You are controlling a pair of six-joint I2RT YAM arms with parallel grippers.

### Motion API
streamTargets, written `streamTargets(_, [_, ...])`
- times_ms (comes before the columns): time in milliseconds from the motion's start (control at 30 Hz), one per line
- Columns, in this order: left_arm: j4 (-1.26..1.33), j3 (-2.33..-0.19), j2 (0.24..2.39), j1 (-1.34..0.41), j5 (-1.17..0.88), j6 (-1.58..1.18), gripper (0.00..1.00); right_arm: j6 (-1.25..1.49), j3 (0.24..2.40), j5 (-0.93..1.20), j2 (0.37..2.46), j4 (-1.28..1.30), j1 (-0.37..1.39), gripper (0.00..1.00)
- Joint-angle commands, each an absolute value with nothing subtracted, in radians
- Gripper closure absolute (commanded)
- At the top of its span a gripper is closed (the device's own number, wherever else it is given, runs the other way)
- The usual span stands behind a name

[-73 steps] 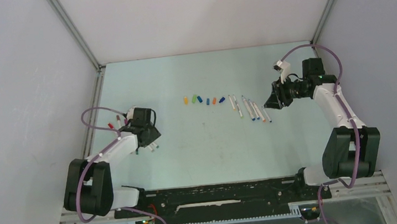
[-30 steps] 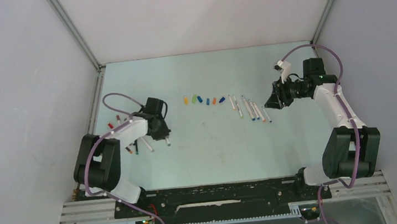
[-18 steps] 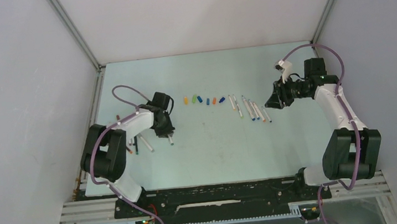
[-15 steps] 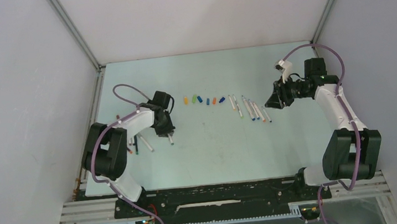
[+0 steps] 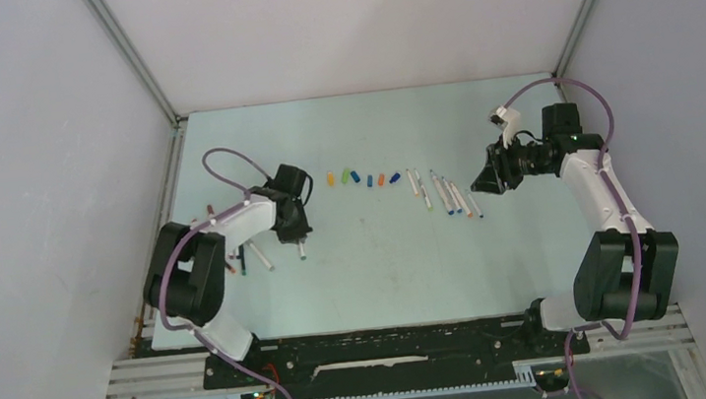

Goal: Open the pen caps
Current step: Pick up the pen from the center of the board.

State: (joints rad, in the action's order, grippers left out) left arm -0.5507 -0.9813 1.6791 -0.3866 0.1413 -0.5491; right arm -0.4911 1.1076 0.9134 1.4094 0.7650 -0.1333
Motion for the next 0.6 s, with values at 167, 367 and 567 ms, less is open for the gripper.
streamTargets(167, [-0.329, -0.801, 1.361, -0.435, 0.123, -0.588, 1.00, -0.488, 1.055, 1.021, 1.321, 0.731, -0.028, 0.56])
streamTargets(367, [-0.094, -0.653, 1.210, -0.472, 0.019, -0.683, 1.00, -0.342, 0.978, 1.163, 1.293, 0.567, 0.130, 0.55])
streamTargets(567, [0.217, -0.567, 1.123, -0.598, -0.029, -0.788, 1.00, -0.012, 0.810, 1.294, 1.319, 0.157, 0.253, 0.44])
